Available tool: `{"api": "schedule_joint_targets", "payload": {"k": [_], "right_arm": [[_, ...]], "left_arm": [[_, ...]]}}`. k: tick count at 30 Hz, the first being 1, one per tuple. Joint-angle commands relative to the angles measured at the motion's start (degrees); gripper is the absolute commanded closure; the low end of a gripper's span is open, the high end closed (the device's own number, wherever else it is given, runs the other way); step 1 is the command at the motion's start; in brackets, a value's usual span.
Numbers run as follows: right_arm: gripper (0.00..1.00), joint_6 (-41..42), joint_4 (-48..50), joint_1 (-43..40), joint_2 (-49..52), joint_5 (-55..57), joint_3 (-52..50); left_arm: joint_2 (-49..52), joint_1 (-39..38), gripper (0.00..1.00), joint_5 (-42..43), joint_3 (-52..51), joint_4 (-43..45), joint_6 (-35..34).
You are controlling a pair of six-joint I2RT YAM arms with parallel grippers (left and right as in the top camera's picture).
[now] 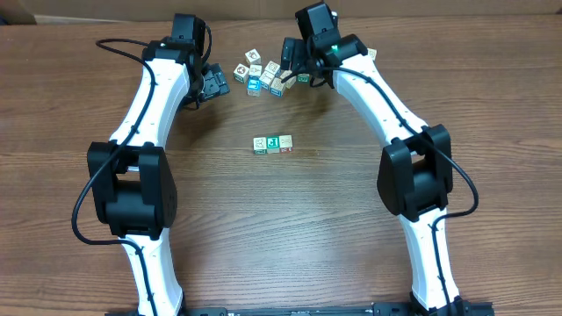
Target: Form a horizontal line
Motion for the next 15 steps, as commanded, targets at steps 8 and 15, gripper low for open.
{"api": "schedule_joint_targets", "payload": {"k": [8,15], "right_arm": [[0.19,-0.2,3.1,-0.3,5.0,1.0,-0.3],[0.28,-0.2,4.7,-0.3,7.6,3.4,-0.3]], "left_arm": [[0.8,-0.1,0.00,-0.6,1.1,-0.1,0.9],[0.8,-0.1,0.00,-0.6,1.1,-0.1,0.9]]}}
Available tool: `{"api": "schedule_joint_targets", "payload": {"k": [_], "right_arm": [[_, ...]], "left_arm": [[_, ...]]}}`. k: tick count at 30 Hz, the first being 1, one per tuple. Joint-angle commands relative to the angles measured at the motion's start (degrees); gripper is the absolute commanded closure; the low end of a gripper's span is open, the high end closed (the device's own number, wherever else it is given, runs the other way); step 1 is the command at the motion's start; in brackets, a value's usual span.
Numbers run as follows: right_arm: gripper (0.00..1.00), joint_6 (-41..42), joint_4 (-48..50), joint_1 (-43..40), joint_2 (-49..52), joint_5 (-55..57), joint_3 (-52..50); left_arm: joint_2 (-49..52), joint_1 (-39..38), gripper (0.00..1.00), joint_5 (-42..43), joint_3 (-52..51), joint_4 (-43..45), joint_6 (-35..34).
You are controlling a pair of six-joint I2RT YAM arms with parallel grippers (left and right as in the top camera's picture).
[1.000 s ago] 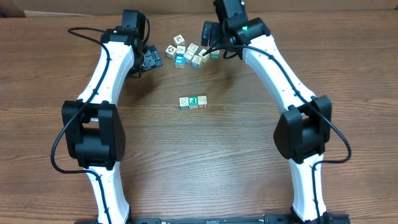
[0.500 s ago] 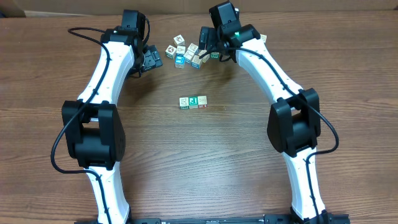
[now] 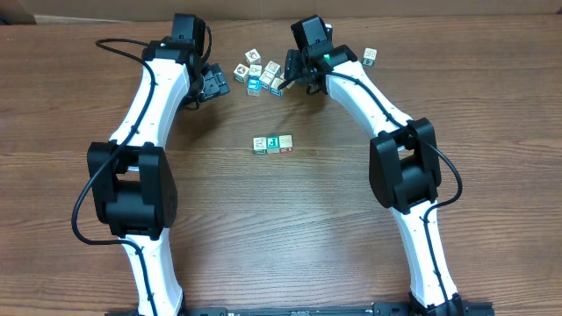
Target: Form a horizontal line
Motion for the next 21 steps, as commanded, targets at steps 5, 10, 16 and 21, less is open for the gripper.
{"api": "schedule_joint_targets", "payload": {"k": [5,10,16,21], "right_arm": [[0.30,-0.2,1.4,-0.3,2.9,2.8,-0.3],[0.32,-0.2,1.7,-0.4,2.9,2.8,-0.3],[0.31,-0.2,2.1,-0.4,2.9,2.7,-0.3],[0.31,0.0,3.0,-0.5,2.8,2.3,-0.1]], "left_arm": [[0.8,-0.1,0.00,-0.6,1.1,-0.1,0.9],[0.8,-0.1,0.00,-0.6,1.1,-0.1,0.9],[0.8,-0.1,0.00,-0.6,1.1,-0.1,0.9],[0.8,-0.1,0.00,-0.6,1.1,-0.1,0.9]]}}
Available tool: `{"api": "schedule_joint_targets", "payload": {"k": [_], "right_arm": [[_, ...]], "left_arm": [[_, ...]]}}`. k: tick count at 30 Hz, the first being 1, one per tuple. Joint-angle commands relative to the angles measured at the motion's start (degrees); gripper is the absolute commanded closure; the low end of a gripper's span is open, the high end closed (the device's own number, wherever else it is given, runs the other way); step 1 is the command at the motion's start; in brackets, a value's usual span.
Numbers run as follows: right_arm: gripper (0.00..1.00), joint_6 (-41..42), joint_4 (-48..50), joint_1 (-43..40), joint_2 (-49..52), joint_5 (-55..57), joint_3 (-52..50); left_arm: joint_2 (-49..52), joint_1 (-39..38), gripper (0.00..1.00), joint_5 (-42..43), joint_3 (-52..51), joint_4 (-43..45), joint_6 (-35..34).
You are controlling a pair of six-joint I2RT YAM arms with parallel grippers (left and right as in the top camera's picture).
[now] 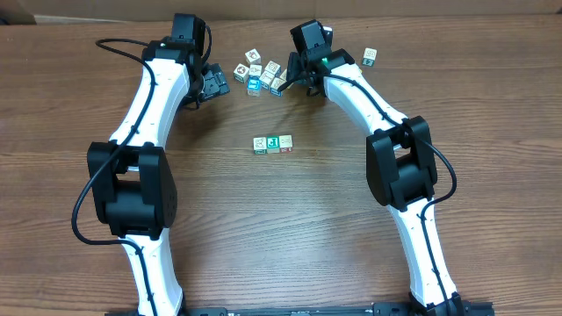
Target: Form a horizontal line
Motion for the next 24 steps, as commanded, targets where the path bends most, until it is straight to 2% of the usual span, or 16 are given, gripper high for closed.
{"api": "schedule_joint_targets", "payload": {"k": [1,7,24], "right_arm": [[0.31,0.0,1.2,-0.4,0.9,0.6,-0.1],[0.32,0.0,3.0,-0.5,0.9,0.6,-0.1],[0.43,0.0,1.8,-0.9,1.0,0.6,-0.2]], "left_arm": [[0.8,-0.1,0.00,-0.6,1.1,-0.1,0.9],[0.8,-0.1,0.00,-0.6,1.1,-0.1,0.9],[0.8,-0.1,0.00,-0.6,1.1,-0.1,0.9]]}}
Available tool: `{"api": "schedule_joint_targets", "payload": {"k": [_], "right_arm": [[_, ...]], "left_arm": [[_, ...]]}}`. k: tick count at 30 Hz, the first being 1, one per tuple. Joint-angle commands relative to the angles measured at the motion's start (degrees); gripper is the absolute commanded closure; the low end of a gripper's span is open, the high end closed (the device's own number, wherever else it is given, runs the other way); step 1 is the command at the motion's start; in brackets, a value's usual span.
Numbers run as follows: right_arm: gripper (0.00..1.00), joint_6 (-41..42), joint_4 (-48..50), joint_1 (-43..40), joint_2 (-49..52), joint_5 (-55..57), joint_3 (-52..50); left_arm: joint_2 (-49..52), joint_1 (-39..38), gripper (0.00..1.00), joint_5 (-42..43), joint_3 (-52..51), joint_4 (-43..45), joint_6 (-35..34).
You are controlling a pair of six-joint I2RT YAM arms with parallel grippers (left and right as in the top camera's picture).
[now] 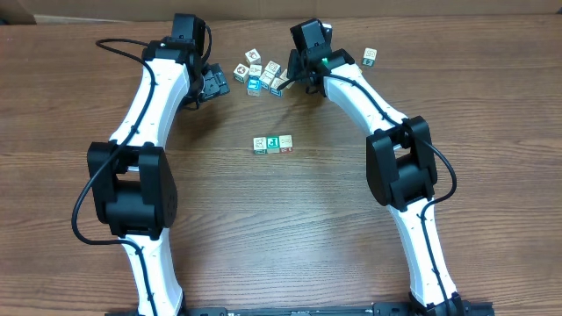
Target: Form a horizontal line
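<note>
Three small picture blocks (272,144) lie side by side in a short row at mid-table. A loose cluster of several more blocks (257,72) sits at the back. My right gripper (286,79) is down at the cluster's right edge, its fingers at a tilted block (279,83). The overhead view does not show whether the jaws have closed. My left gripper (216,85) hangs just left of the cluster, apart from the blocks, and its jaw state is unclear.
A single block (370,57) lies alone at the back right, beside the right arm. Both white arms arch in from the front edge. The wooden table's (281,219) far edge runs just behind the cluster.
At first the right gripper was right of the cluster, over the back-right blocks. Then it stood further left at the cluster's right edge, uncovering the lone block at the back right. It has stayed there. The left arm and the three-block row have not moved.
</note>
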Motion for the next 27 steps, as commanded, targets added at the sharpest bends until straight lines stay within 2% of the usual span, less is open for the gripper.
{"api": "schedule_joint_targets", "payload": {"k": [1,15,20,27], "right_arm": [[0.43,0.0,-0.2,-1.0,1.0,0.6,-0.2],[0.45,0.0,-1.1,-1.9,1.0,0.3,-0.2],[0.45,0.0,0.3,-1.9,1.0,-5.7,-0.2],[0.45,0.0,0.5,-1.9,1.1,-6.1,-0.2]], "left_arm": [[0.8,-0.1,0.00,-0.6,1.1,-0.1,0.9],[0.8,-0.1,0.00,-0.6,1.1,-0.1,0.9],[0.8,-0.1,0.00,-0.6,1.1,-0.1,0.9],[0.8,-0.1,0.00,-0.6,1.1,-0.1,0.9]]}}
